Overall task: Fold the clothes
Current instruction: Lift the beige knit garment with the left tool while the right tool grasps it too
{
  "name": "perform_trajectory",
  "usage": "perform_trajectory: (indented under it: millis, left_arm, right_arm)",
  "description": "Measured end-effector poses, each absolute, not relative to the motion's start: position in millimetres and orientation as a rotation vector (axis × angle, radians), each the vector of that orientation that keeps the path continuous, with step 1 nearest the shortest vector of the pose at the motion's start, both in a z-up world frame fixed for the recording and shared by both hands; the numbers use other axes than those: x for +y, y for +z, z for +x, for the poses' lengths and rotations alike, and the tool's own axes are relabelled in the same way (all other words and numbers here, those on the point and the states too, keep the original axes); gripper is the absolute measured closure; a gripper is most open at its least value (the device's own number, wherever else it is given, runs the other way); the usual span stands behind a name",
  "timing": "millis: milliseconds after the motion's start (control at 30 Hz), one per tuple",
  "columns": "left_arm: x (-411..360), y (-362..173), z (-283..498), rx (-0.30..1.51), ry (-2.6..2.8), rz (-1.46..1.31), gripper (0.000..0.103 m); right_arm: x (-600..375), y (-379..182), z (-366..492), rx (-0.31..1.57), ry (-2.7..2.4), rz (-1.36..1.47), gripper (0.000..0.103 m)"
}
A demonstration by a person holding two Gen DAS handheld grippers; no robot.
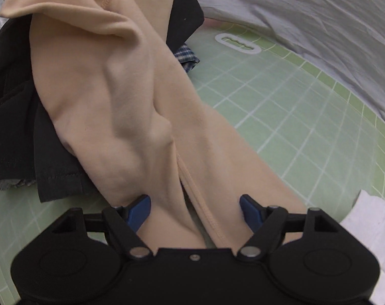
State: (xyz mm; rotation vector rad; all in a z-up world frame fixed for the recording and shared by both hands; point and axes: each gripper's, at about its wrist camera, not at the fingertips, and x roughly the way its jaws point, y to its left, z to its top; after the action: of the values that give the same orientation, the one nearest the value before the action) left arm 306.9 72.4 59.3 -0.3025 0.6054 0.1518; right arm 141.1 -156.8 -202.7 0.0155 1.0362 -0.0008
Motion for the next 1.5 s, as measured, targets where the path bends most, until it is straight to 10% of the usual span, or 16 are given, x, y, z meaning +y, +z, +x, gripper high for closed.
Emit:
perform_trajectory:
  millis: [167,400,1067,1300,1367,1433,1500]
  left_arm:
    - [75,58,307,0.605,0.14,-0.311,0.067]
    - [74,58,307,0.598,0.14,-0.294,0.065]
    - [104,69,275,0.713,0.131,-0.355,0.03]
    - [112,63,266,0.763,0.092,-0.428,0.023]
    - [108,60,265,0.756,0.091,-0.407,0.031]
    - [103,59,267,0.749,0.043,-0.415,0.076]
    - [101,68,267,0.726,0.022,-0.437,0.08]
  right_arm:
    - [-160,-204,148,1.057,-0.026,0.069,0.037]
    - [-175,-199,152,1.046,-0.074,0.132,0.094]
    - [-173,-8,238,0.365,0.415,0.763,0.097]
    - [-115,-70,291,0.689,0.317,0.525,0.096]
    - [-122,-62,291,0.702,0.323,0.581,0.094]
    - [-126,-58,290,0.705,0.328,0.613,0.094]
    - [-127,-53,287,0.685,0.341,0.63,0.095]
